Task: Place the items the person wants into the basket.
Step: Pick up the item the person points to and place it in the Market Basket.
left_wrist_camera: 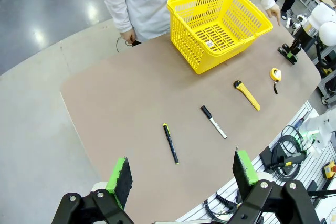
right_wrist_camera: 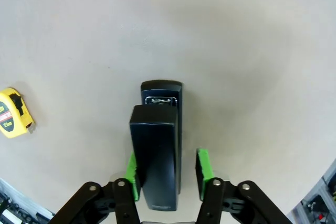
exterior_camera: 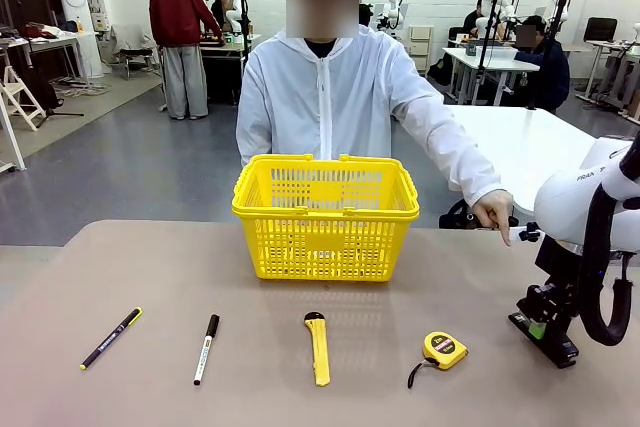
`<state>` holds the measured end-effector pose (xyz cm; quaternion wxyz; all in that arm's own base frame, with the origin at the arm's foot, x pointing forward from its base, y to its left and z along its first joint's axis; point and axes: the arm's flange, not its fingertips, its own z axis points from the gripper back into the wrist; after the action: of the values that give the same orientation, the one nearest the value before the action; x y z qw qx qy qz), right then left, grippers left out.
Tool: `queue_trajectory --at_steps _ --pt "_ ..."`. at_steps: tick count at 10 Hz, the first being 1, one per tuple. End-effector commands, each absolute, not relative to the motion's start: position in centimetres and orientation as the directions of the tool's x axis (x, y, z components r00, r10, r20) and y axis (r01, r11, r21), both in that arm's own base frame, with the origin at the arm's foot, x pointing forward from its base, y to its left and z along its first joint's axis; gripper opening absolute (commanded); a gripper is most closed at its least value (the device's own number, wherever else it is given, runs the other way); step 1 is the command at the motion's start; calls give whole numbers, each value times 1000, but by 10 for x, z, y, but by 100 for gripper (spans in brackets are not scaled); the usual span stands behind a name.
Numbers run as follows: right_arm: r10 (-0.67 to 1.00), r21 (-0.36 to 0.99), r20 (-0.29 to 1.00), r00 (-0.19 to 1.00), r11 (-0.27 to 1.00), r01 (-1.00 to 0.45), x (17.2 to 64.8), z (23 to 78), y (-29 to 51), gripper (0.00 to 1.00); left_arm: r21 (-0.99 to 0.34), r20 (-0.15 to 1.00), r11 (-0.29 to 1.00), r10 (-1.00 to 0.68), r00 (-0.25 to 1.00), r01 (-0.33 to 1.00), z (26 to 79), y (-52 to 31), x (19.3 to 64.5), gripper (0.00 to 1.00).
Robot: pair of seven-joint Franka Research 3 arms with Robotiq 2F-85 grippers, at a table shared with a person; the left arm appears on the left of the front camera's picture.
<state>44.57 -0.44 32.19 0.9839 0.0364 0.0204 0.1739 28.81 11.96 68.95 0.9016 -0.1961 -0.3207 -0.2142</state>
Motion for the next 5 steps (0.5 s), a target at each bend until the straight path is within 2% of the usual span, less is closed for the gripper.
queue_trajectory --at_steps 1,2,3,5 --pt "342 100 -26 939 936 -338 447 325 -5 0 -219 665 820 -271 696 529 691 121 288 100" --pt "337 98 -27 941 938 -333 447 326 -5 5 -219 665 820 -271 696 529 691 121 288 100" --pt "331 93 -27 943 940 -327 448 328 -6 0 -219 665 820 -271 696 529 691 121 288 100" --pt "316 98 -22 949 945 -312 445 346 -5 0 -219 665 820 -271 696 529 691 121 288 100"
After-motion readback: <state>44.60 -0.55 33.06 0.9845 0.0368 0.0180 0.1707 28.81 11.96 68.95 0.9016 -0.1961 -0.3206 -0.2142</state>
